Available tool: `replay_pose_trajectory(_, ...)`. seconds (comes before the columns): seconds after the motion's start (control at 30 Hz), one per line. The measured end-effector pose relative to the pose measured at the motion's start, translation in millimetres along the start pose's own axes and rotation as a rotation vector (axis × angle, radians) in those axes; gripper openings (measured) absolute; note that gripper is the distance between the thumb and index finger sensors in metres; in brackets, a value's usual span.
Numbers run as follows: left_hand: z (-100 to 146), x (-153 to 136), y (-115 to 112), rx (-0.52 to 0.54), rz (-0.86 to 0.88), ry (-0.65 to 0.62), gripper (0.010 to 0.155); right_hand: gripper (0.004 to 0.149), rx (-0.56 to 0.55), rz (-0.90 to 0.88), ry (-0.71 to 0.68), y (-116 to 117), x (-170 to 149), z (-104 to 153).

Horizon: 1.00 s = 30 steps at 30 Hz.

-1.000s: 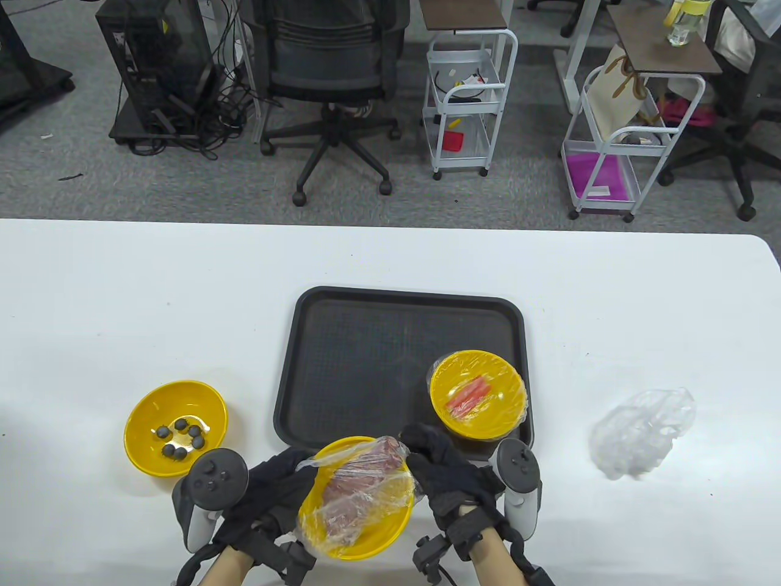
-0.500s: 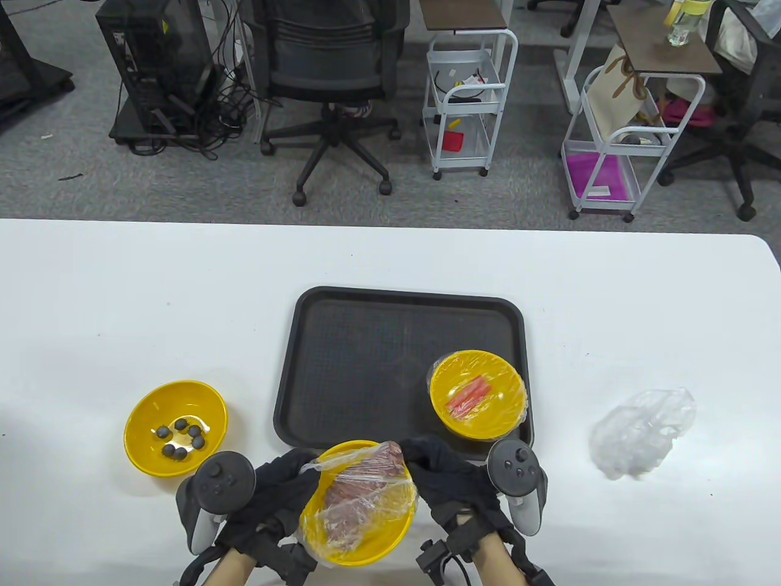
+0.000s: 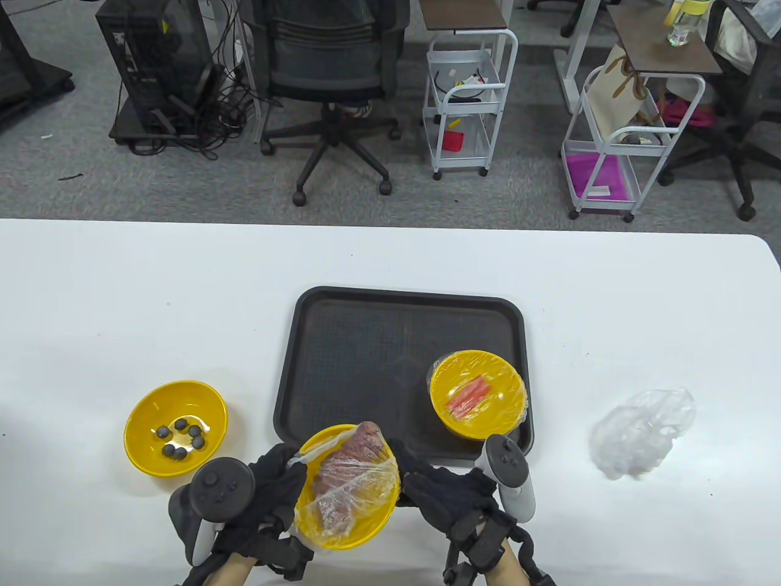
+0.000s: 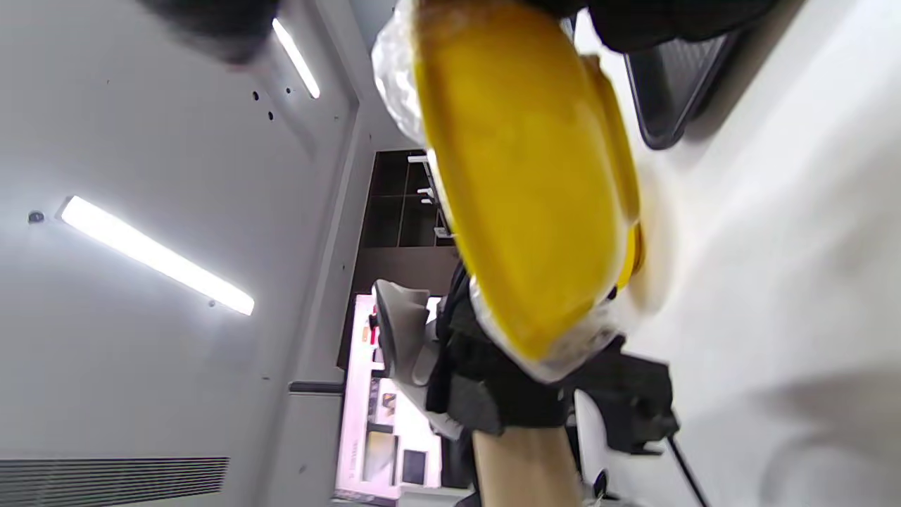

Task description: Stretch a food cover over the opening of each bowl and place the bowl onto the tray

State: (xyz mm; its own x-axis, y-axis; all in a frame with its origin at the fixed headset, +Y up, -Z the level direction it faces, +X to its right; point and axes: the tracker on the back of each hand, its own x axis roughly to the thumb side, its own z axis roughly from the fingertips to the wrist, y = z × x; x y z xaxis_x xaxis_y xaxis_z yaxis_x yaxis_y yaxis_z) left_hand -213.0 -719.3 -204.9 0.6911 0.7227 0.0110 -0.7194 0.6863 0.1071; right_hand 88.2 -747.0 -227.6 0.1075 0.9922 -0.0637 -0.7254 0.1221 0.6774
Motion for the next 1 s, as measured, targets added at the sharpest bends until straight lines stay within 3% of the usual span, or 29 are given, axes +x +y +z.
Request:
replay_pose_trajectory(0.1,1.2,4.2,-3.0,0.015,-0.030,-0.031,0.046,0.086,-0.132,0.091,0.089,6.8,-7.9,-3.6)
replay_pose_trajectory(0.17,2.7,6.2,-8.9,-0.009,0.036,-0.039,0.046,0.076,-0.151,0.111,0.142,15.7,-19.9,-8.4)
replay_pose_trajectory(0.27,2.9,4.2,-10.0,-0.001,0.063,-0.053,0.046,0.067,-0.086,-0.294,0.118,21.8,-32.7,-12.4)
replay_pose_trajectory(0.33,0.7,-1.0,-10.4,-0.045,0.187,-0.032,0.046,0.064,-0.057,-0.339,0.119,19.3,-37.1,-11.9)
replay_pose_trajectory(0.57,-8.8,-33.1,-36.6,-0.336,0.874,0.219,0.048,0.064,-0.043,-0.258,0.093,11.3,-28.3,-7.7)
replay_pose_trajectory(0.77,-10.6,-50.4,-61.8,-0.852,1.100,0.321,0.046,0.064,-0.080,-0.231,0.074,12.1,-25.1,-6.6)
replay_pose_trajectory(0.87,-7.6,-44.8,-71.1,-1.006,1.080,0.288,0.047,0.064,-0.110,-0.263,0.047,10.6,-22.5,-6.3)
replay_pose_trajectory(1.0,-10.0,-34.9,-61.0,-0.852,0.833,0.213,0.046,0.063,-0.121,-0.253,0.055,6.0,-20.8,-0.8)
